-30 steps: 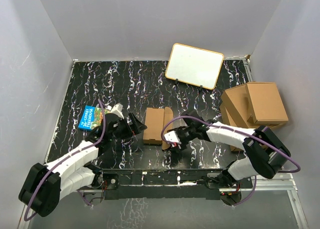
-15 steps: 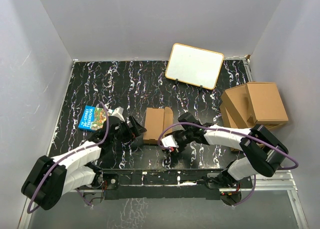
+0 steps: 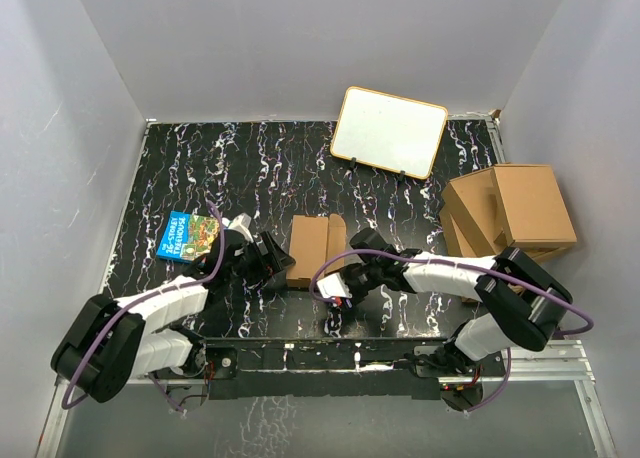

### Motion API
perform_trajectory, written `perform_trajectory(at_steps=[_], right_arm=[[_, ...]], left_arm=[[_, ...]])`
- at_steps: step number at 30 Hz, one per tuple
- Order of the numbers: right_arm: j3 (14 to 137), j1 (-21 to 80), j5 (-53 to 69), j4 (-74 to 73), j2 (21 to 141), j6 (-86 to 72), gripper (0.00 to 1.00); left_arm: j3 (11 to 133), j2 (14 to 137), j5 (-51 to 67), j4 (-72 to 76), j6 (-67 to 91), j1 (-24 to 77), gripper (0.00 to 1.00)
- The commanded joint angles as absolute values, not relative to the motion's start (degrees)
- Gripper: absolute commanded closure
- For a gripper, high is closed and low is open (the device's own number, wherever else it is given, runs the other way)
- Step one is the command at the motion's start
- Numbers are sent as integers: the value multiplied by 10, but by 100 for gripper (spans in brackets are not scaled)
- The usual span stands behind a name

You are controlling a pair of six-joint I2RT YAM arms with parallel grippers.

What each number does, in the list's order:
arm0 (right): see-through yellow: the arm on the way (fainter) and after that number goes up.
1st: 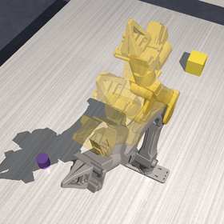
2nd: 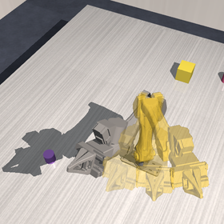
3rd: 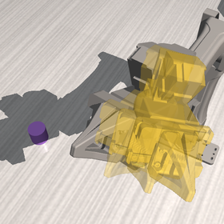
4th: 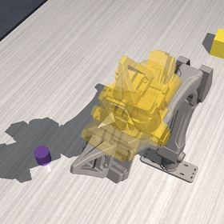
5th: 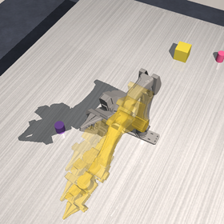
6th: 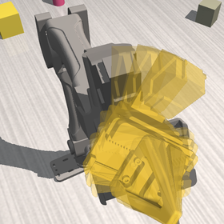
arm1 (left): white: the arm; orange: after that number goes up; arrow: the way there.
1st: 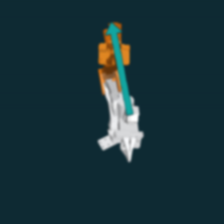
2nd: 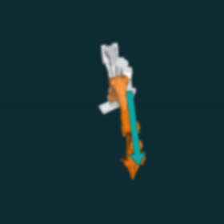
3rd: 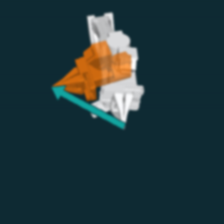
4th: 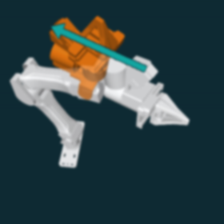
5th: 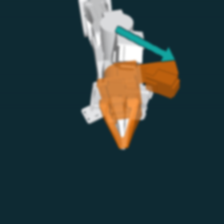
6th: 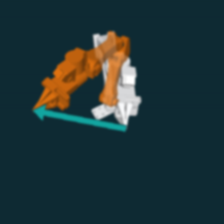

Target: Fold the paper box

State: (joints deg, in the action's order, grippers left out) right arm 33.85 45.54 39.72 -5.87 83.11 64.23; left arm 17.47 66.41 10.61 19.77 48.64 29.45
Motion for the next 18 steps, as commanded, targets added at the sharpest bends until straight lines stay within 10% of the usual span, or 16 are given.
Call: perform_trajectory(at_steps=[1,18], right_arm=[[335,458,396,-15,836,632,59],[351,428,386,2,824,548,79]], left_arm=[[198,680,127,212,474,293,21],[196,694,119,196,455,293,30]])
